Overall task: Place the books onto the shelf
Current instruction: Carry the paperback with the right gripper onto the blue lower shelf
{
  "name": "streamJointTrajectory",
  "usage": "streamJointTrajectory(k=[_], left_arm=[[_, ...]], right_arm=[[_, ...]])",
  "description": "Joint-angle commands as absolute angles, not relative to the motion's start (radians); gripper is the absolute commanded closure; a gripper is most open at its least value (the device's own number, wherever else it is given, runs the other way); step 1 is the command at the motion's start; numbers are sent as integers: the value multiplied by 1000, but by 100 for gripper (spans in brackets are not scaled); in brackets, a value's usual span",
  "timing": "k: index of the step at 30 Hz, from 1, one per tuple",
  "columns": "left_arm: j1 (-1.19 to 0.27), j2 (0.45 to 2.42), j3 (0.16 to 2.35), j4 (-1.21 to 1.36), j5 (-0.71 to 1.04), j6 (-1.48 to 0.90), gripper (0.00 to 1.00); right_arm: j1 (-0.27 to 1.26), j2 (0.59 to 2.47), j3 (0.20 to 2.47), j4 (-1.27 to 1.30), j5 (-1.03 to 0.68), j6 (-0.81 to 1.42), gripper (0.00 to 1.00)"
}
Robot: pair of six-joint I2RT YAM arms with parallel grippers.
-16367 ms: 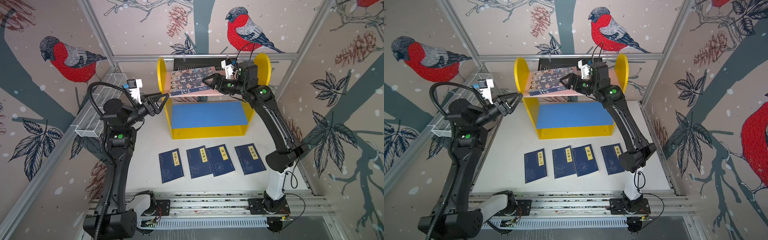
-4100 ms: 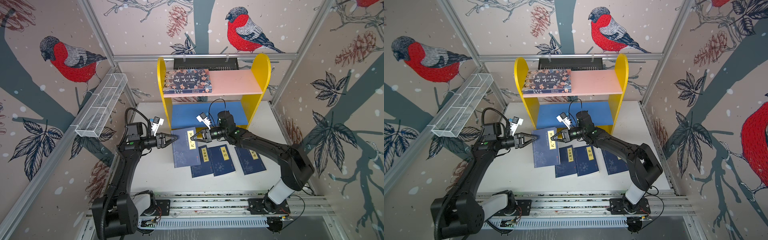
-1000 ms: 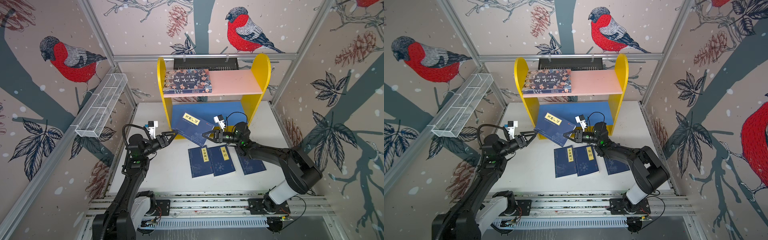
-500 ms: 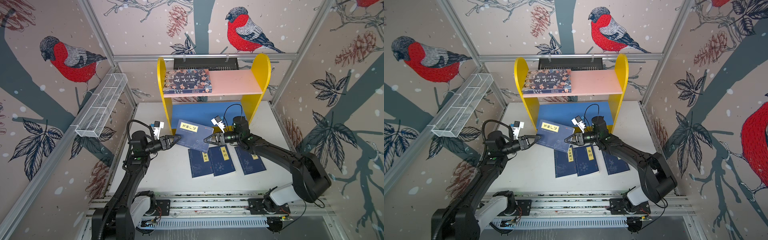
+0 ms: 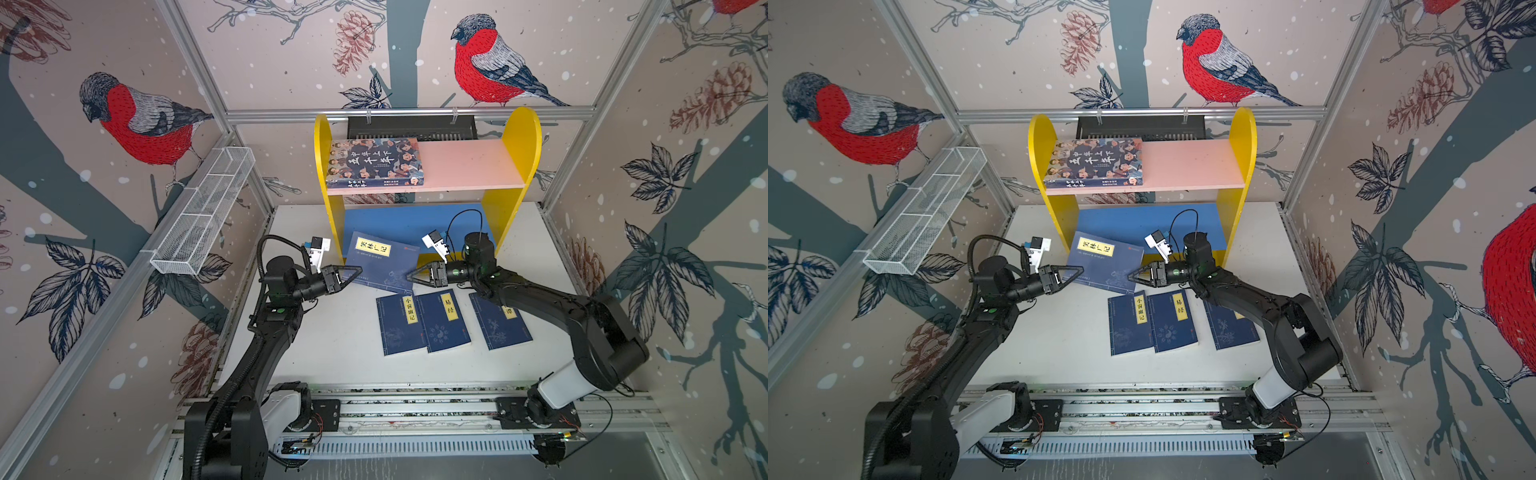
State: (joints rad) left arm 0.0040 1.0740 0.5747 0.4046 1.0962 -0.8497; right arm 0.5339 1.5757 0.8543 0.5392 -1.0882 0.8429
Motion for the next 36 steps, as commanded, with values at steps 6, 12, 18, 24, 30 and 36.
streamJointTrajectory(k=[6, 12, 18, 24, 30, 36], left_arm=[[4, 1167, 558, 748, 1074, -1069, 100], [3, 1169, 551, 708, 1062, -1031, 100], [4, 1137, 558, 475, 991, -857, 100], [5, 1132, 598, 342, 934, -761, 78], [25, 1102, 658, 120, 796, -612, 45], [142, 1060, 683, 46, 761, -596, 43]], right_arm=[[596, 1620, 824, 908, -1013, 1053, 54], [592, 1683, 840, 960, -963, 1113, 84], [566, 1714, 890, 913, -936, 1095, 98], [543, 1744, 980, 784, -935, 1029, 99], [505, 1789, 1054, 663, -954, 974, 99], [490, 1861, 1157, 537, -970, 911, 100]])
